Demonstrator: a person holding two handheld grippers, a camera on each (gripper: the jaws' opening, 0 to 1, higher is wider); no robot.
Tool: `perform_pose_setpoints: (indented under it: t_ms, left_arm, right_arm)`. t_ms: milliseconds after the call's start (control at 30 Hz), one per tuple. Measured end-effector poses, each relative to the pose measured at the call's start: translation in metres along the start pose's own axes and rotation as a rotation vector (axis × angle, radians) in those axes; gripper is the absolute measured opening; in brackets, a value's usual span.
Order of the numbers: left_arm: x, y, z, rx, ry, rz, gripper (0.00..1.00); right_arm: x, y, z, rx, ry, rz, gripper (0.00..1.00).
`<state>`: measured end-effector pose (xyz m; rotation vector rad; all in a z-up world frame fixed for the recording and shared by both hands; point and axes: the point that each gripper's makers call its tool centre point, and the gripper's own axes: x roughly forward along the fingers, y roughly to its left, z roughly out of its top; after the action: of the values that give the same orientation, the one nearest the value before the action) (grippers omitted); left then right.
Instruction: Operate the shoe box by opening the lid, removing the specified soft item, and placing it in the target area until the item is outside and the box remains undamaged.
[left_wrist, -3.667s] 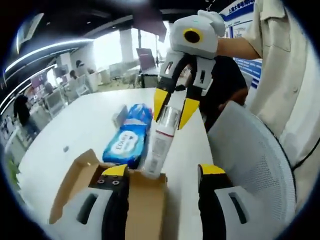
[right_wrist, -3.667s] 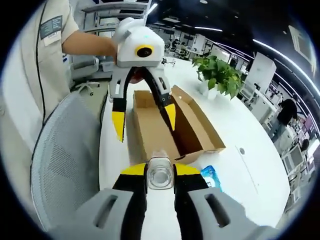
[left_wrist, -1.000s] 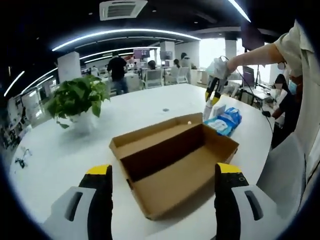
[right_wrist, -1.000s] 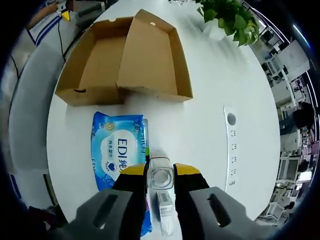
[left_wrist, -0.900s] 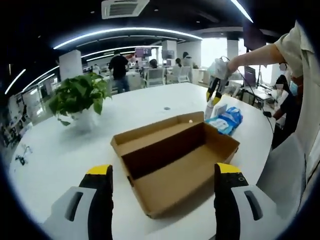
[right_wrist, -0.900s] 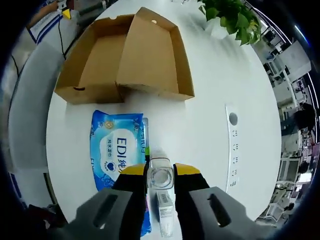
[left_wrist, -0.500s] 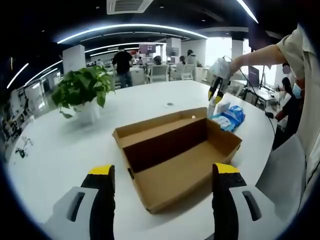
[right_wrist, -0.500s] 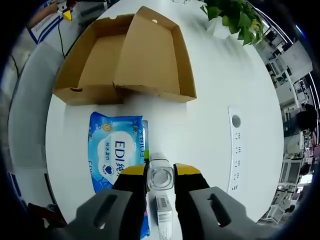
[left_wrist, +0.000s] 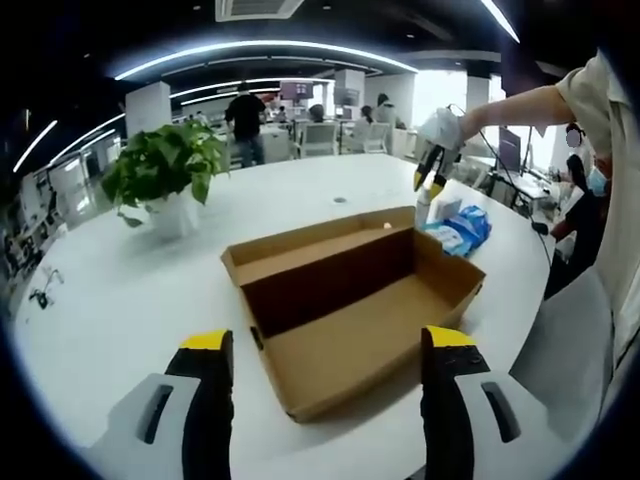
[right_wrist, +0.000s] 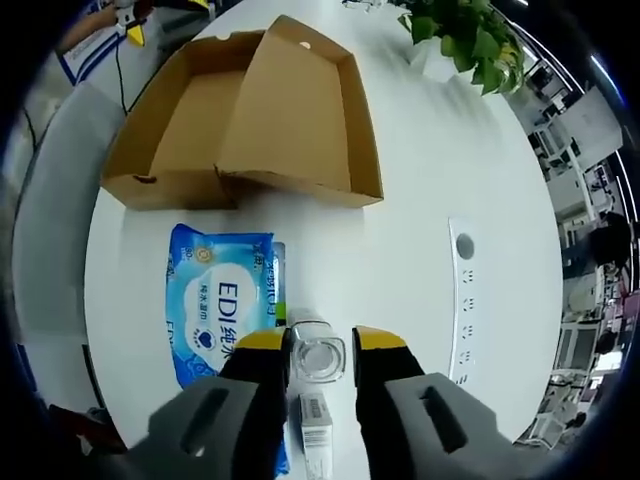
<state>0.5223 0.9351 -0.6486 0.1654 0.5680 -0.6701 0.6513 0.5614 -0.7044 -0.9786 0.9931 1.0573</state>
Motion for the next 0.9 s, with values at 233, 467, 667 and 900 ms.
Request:
perform_pose_setpoints:
  t_ms: [233, 467, 667, 900]
  left_arm:
    - [0.001, 0.002, -0.008, 0.000, 0.027, 0.013, 0.75]
    - [0.001, 0.003, -0.017, -0.009, 0.050, 0.034, 0.67]
    - [0.001, 0.004, -0.029, -0.029, 0.076, 0.057, 0.59]
    - [-0.002, 0.010, -0.038, -0.150, 0.086, 0.083, 0.49]
  right_arm:
    - [-0.006, -0.004, 0.003, 0.013, -0.017, -0.028, 0.30]
    - [-0.014, -0.005, 0.018, 0.092, -0.073, -0.069, 0.29]
    - [-0.018, -0.003, 0.035, 0.168, -0.122, -0.084, 0.28]
    - [-0.019, -0.003, 0.055, 0.315, -0.189, -0.092, 0.29]
